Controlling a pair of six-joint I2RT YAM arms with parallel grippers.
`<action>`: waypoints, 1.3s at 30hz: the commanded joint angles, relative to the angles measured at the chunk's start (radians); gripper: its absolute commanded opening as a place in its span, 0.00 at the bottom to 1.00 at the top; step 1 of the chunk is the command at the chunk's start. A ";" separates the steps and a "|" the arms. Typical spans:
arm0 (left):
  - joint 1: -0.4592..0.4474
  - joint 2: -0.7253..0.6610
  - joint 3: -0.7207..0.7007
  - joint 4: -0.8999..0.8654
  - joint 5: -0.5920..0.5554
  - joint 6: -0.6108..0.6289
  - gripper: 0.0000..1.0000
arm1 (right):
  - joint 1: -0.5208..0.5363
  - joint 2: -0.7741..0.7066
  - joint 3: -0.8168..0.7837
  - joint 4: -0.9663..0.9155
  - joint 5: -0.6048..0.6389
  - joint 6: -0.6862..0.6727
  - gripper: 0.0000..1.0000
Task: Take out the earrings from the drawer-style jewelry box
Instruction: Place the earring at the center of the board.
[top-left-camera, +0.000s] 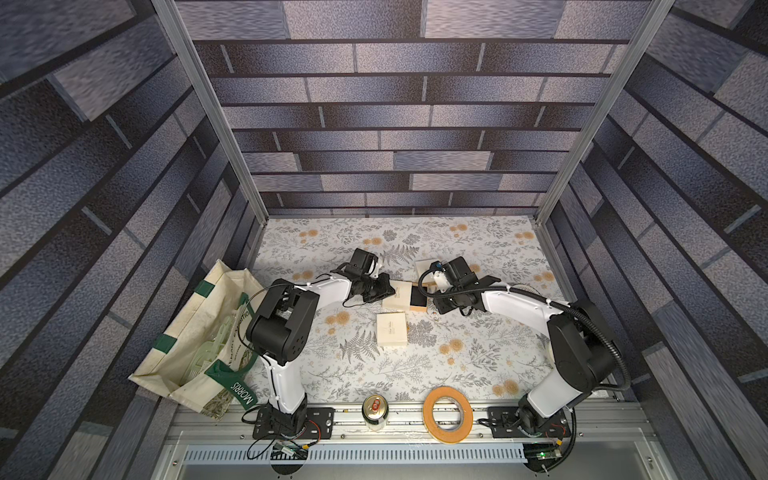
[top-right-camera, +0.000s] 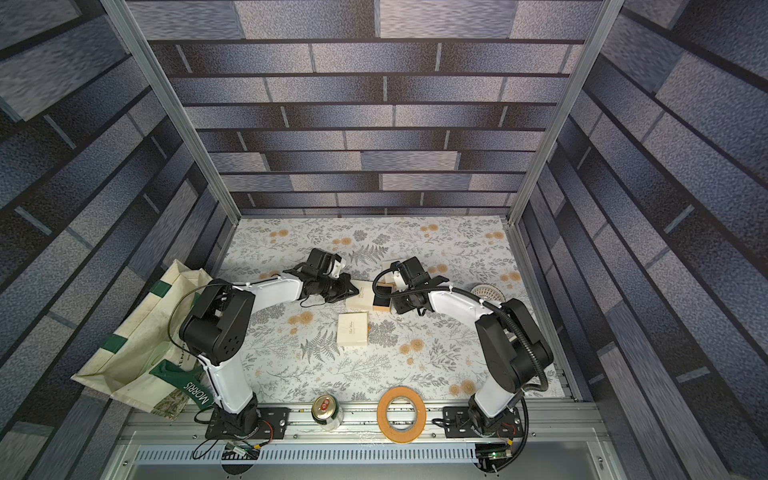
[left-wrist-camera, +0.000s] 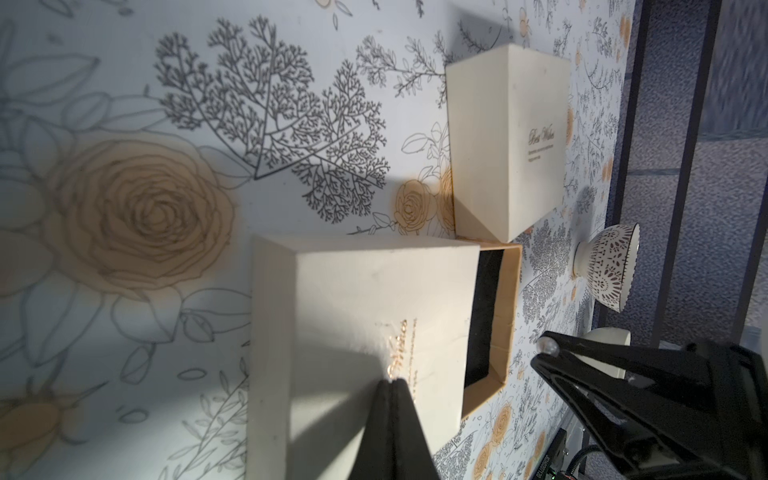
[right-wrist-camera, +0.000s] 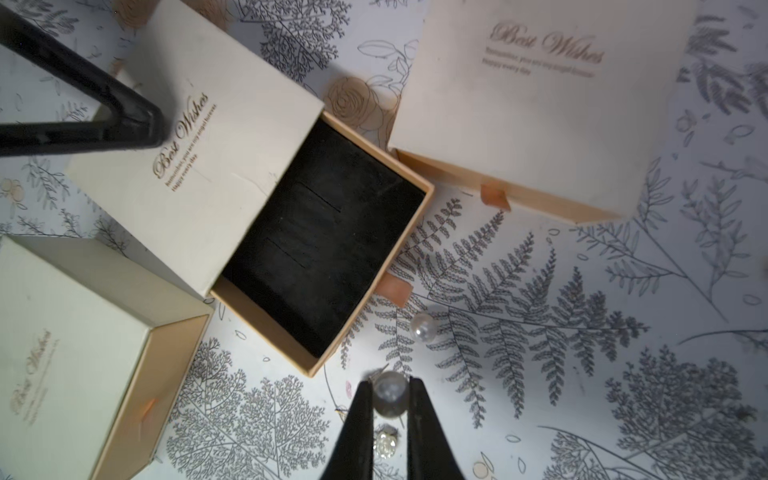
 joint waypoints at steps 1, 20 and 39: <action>0.002 0.024 -0.004 -0.057 -0.021 0.008 0.00 | 0.001 0.029 0.000 -0.027 0.007 0.032 0.03; 0.002 0.023 0.001 -0.065 -0.024 0.011 0.00 | 0.002 0.081 0.040 -0.025 0.009 0.029 0.21; 0.005 -0.017 0.046 -0.079 -0.023 0.023 0.00 | -0.008 0.026 0.064 -0.056 0.075 0.028 0.27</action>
